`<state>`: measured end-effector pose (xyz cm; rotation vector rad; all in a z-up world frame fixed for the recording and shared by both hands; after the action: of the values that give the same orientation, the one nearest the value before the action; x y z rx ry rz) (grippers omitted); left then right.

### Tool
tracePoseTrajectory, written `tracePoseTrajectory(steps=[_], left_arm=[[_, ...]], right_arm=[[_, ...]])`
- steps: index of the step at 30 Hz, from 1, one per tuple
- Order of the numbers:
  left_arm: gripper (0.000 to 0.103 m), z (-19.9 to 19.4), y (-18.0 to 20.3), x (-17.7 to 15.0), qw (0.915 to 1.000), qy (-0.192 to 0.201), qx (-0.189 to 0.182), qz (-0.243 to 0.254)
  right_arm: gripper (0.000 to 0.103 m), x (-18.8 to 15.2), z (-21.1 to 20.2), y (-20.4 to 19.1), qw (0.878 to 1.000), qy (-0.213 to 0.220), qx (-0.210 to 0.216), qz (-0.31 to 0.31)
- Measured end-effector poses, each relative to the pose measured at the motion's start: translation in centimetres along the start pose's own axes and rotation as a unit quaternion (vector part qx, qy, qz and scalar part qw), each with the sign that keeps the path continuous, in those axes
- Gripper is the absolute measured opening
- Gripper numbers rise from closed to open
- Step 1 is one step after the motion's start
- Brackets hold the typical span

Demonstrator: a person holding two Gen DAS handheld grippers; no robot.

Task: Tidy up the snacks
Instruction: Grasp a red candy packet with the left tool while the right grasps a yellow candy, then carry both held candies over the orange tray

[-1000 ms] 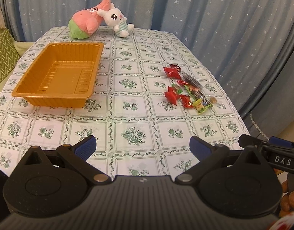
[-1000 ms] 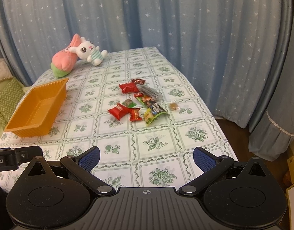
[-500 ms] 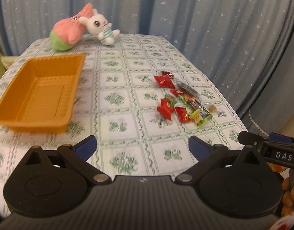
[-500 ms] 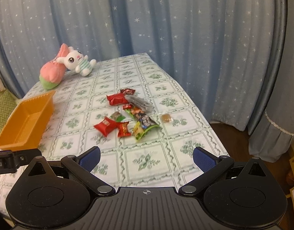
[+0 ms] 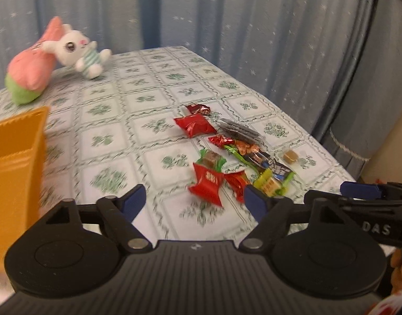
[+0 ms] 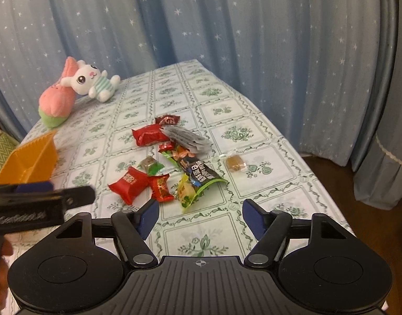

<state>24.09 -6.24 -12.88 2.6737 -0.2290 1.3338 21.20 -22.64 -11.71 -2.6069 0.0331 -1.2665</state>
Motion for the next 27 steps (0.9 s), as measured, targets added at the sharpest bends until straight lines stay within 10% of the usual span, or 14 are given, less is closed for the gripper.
tracePoseTrajectory(steps=[13, 27], left_arm=[[0.022, 6.9, 2.0, -1.1, 0.9927, -0.045, -0.047, 0.101], [0.020, 1.9, -1.8, -4.2, 0.9985, -0.040, -0.001, 0.038]], right_arm=[[0.068, 0.2, 3.2, 0.0, 1.000, 0.001, 0.000, -0.022], [0.044, -0.7, 6.9, -3.7, 0.988, -0.009, 0.051, -0.144]])
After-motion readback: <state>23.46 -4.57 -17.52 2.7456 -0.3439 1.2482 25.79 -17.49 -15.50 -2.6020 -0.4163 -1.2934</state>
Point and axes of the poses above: each gripper's, at about its wrist camera, not at the fingertips, and z roughly the way its jaws point, y to its right, x to its top, the point moved 8 cm from there along z, roughly the way its jaws point, and after that the axes turned 8 degrees about y, right-handed, at the moved point
